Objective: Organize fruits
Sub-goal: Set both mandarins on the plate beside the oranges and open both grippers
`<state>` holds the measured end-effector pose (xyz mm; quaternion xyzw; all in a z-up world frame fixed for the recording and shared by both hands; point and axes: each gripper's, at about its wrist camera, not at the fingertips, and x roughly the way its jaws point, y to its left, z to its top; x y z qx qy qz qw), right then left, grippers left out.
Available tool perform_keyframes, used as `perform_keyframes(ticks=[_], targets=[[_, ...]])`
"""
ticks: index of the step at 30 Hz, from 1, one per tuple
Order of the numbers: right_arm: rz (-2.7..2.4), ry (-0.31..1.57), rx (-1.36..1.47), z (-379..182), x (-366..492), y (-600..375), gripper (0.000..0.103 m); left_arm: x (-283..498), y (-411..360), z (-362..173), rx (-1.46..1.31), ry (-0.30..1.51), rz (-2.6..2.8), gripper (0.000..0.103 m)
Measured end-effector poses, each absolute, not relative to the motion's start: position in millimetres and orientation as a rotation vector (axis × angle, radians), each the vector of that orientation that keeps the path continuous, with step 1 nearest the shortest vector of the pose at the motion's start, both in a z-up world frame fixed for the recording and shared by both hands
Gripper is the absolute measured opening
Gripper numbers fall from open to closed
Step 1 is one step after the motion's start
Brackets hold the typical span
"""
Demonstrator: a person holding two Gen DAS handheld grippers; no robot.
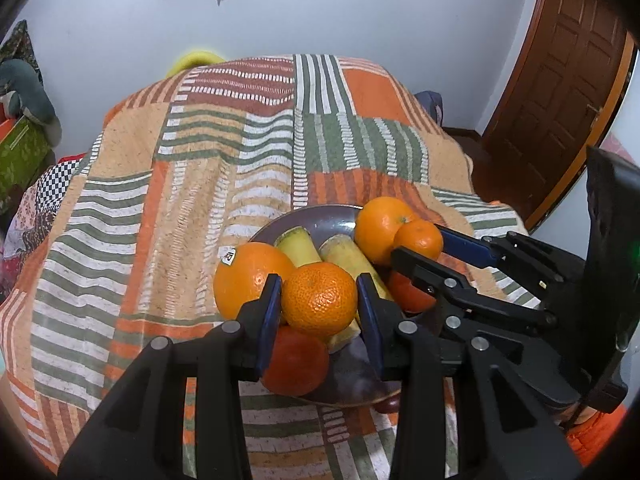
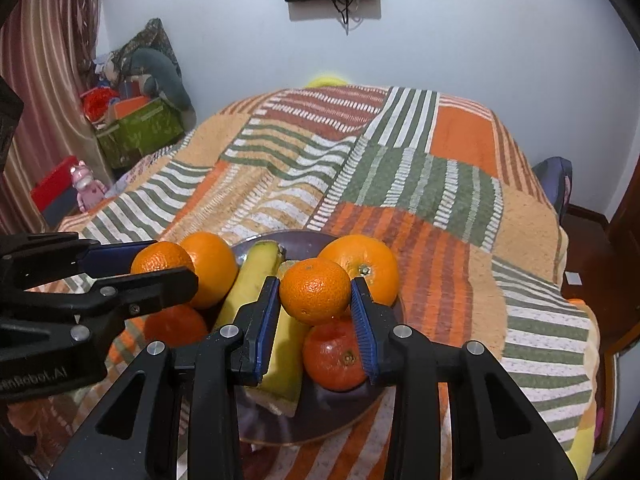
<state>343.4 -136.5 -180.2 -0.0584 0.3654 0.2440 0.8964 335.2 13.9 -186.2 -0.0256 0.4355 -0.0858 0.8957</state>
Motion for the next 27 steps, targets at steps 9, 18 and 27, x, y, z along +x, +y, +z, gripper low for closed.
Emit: perform_keyframes(ticks=[9, 18, 27], targets=[[0.505, 0.774, -0.154, -192.3, 343.7, -134.5, 0.033, 344.8, 18.2, -199.2, -0.080, 0.911, -0.151, 0.037], [0.501, 0.785, -0.184, -187.1, 334.9, -133.8, 0.042, 336.2, 21.7, -191.2, -0.083, 0.903, -0.144, 0.045], [0.495, 0.783, -0.142, -175.0, 301.5, -151.0, 0.043, 294.8, 30.6, -171.9, -0.056, 0.876, -0.141, 0.054]])
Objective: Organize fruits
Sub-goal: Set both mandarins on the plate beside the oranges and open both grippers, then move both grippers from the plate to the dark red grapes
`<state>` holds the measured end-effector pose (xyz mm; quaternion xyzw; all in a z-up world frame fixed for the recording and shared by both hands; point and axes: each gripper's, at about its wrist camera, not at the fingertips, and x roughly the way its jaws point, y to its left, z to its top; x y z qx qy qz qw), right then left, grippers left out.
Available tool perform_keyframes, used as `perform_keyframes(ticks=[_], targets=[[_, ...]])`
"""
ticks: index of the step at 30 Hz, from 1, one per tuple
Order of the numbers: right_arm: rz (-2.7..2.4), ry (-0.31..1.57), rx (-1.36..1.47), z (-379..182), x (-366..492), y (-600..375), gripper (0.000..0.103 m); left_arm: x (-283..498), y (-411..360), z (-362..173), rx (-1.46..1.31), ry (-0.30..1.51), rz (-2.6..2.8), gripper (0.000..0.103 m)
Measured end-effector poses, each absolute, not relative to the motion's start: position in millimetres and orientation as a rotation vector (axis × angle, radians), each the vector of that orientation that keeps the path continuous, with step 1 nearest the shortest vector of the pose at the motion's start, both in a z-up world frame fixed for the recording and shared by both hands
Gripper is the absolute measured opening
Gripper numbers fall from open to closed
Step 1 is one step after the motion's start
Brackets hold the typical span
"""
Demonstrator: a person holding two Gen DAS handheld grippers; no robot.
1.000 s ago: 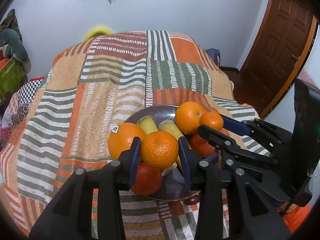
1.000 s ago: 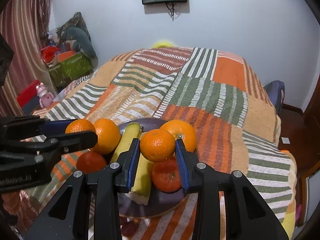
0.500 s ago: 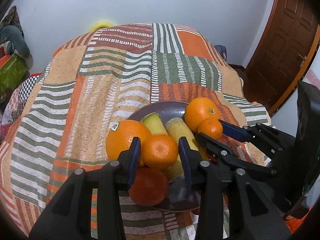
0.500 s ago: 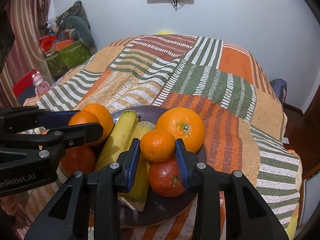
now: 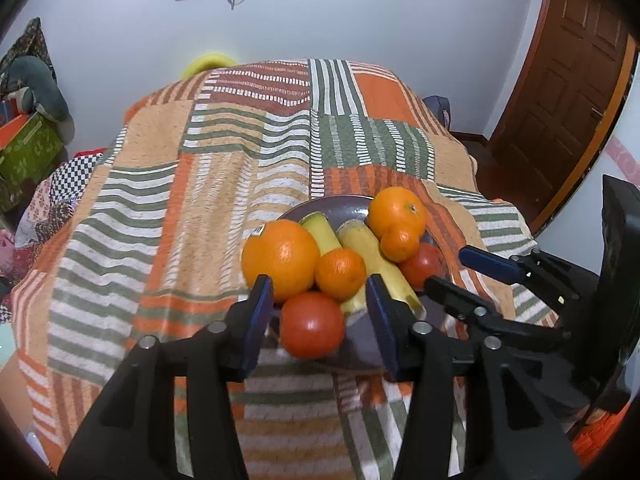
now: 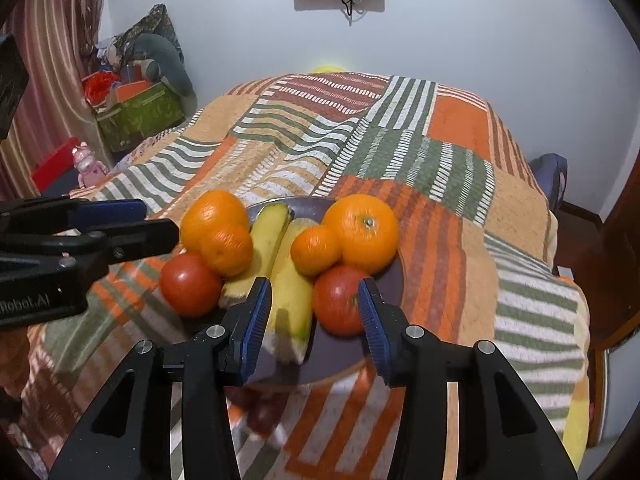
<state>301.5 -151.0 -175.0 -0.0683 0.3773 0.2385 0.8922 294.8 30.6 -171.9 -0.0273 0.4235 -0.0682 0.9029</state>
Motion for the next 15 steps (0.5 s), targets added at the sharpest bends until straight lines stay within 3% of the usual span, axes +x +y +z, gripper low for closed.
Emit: perform_keyframes(ticks=[3, 15], targets=[[0.493, 0.780, -0.138, -172.3, 285.8, -156.0, 0.048, 277.3, 33.3, -166.2, -0.057, 0.864, -0.145, 0.063], [0.529, 0.913, -0.157, -211.1, 263.1, -152.2, 0.051, 240.2, 34.1, -180.4, -0.048, 0.942, -0.193, 0.066]])
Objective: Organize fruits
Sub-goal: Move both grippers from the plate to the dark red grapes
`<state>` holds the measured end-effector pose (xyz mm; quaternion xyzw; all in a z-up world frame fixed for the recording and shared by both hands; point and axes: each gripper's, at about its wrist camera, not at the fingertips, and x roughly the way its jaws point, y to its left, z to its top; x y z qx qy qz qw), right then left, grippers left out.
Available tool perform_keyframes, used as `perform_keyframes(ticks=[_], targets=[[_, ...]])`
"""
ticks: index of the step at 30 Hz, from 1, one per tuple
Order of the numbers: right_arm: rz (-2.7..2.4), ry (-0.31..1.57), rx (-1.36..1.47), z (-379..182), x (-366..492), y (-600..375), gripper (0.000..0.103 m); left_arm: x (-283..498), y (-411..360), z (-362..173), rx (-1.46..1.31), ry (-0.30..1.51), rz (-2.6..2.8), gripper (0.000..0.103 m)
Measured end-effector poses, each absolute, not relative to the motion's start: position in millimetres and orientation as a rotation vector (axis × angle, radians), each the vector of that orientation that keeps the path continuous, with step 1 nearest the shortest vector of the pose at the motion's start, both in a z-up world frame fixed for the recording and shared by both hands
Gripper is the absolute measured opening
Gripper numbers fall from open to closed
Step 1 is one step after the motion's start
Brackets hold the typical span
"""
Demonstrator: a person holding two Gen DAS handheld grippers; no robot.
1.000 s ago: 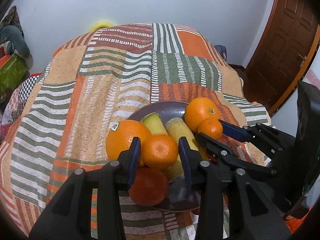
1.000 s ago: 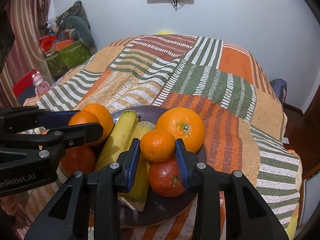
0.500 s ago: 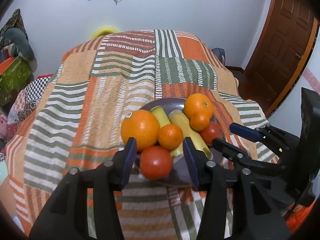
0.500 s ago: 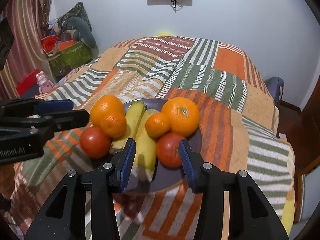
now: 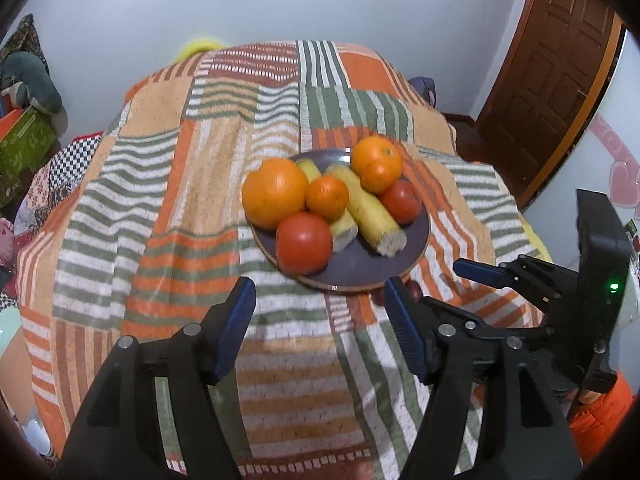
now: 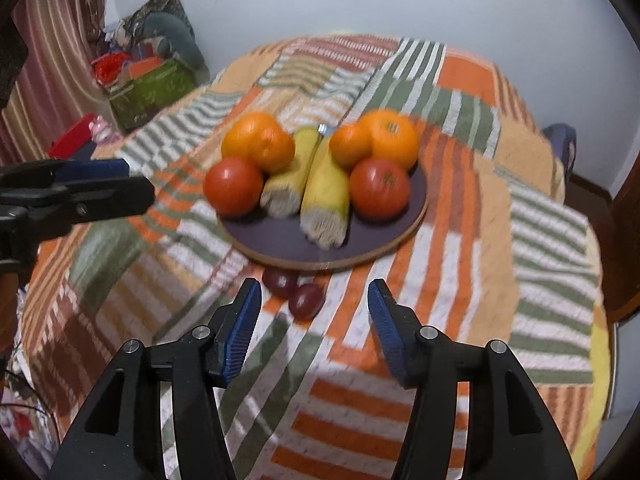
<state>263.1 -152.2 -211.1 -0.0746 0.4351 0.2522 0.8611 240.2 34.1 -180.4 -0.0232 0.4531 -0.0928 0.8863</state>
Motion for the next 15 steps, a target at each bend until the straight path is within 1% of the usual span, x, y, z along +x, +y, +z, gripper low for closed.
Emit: perform_keyframes(ticks=[4, 7, 9, 10, 11, 15], targets=[[0.540, 0.952, -0.172, -224.0, 268.9, -146.1, 0.039, 238.1, 38.0, -194.6, -0.053, 0.979, -0.190, 0.066], [0.541, 0.958, -0.169, -229.1, 275.3, -145.1, 0.038, 239.4, 37.8, -203.1, -0.066, 1.001, -0.197, 0.064], [0.543, 0.953, -0.169, -230.5, 278.5, -145.3, 0.036, 240.6, 33.6, -208.6, -0.061, 1.015, -0.207, 0.059], [0.546, 0.951, -0.170, -231.1, 280.3, -145.7, 0.032, 241.0, 31.9, -210.4, -0.056, 1.018, -0.210, 0.059], [0.556, 0.951, -0.168, -231.3, 282.0, -146.3, 0.030, 241.8, 28.5, -212.9, -0.051, 1.024, -0.216, 0.058], [0.587, 0.942, -0.155, -230.5, 273.5, -148.1, 0.020, 245.3, 12.3, -220.4, -0.039, 1.043, -0.256, 0.051]])
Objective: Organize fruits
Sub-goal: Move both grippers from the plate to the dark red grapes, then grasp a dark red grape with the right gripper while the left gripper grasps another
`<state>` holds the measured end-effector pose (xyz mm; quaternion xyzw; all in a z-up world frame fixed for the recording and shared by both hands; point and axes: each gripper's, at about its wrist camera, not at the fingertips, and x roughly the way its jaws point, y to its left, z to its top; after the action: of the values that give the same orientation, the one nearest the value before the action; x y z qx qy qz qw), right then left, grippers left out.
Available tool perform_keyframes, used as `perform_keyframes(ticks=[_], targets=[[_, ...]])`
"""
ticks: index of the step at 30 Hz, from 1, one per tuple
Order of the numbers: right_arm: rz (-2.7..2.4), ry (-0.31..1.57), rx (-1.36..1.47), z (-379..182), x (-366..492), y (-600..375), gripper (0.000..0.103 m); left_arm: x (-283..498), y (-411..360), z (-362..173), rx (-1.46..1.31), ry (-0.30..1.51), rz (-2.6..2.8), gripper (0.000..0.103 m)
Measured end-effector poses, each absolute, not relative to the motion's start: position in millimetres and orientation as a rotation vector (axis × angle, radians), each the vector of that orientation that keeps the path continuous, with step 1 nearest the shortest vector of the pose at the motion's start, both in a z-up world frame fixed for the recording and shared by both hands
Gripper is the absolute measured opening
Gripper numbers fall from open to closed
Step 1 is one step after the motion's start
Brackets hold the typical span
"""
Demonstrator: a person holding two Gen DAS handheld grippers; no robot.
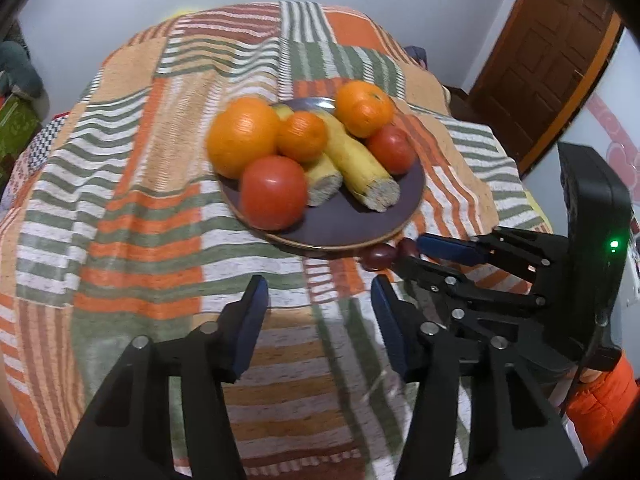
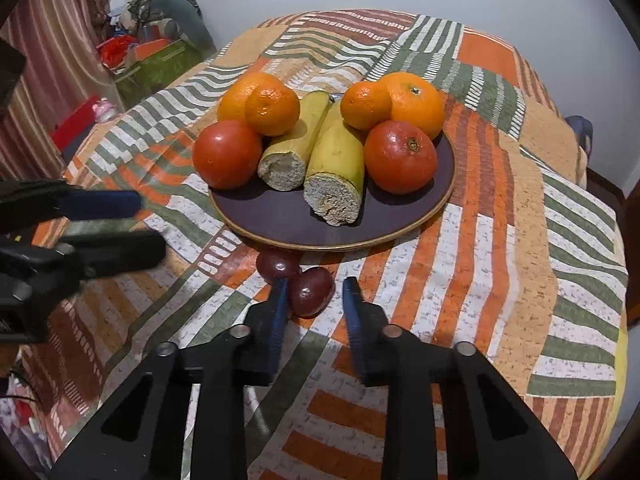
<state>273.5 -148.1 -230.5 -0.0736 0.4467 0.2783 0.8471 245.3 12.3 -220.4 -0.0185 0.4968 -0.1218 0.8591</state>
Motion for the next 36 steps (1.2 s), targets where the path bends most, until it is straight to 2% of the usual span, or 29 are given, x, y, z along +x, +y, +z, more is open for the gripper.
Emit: perform_keyframes(ticks=[4, 8, 13, 15, 26, 36], targets=[[0.581, 0.930, -0.135, -227.4, 268.9, -156.2, 0.020, 250.0, -4.0, -227.1, -0.024, 1.053, -0.283, 0.048], [0.557, 0.913, -0.098, -221.2, 267.8, -172.0, 0.020, 258.2, -15.4, -234.5, -0.028, 1.077, -0.304, 0.037], [0.537, 0.888, -0.064, -212.1, 266.2, -190.9, 0.020, 267.2, -27.8, -243.0, -0.021, 1.093, -0.315, 0.036], [0.534, 0.882, -0.057, -210.8, 265.6, -194.4, 0.020, 269.7, -32.5, -246.5, -0.020, 1.102, -0.324, 0.031], [0.541, 0.876, -0.045, -212.7, 266.3, -193.6, 0.020, 278.9, -36.8, -256.4, -0.009, 1.094, -0.290, 0.026], [0.540, 0.841, -0.057, -203.5, 272.7, -186.3, 0.020, 263.1, -27.3, -234.9, -0.020, 1.053, -0.312, 0.025]])
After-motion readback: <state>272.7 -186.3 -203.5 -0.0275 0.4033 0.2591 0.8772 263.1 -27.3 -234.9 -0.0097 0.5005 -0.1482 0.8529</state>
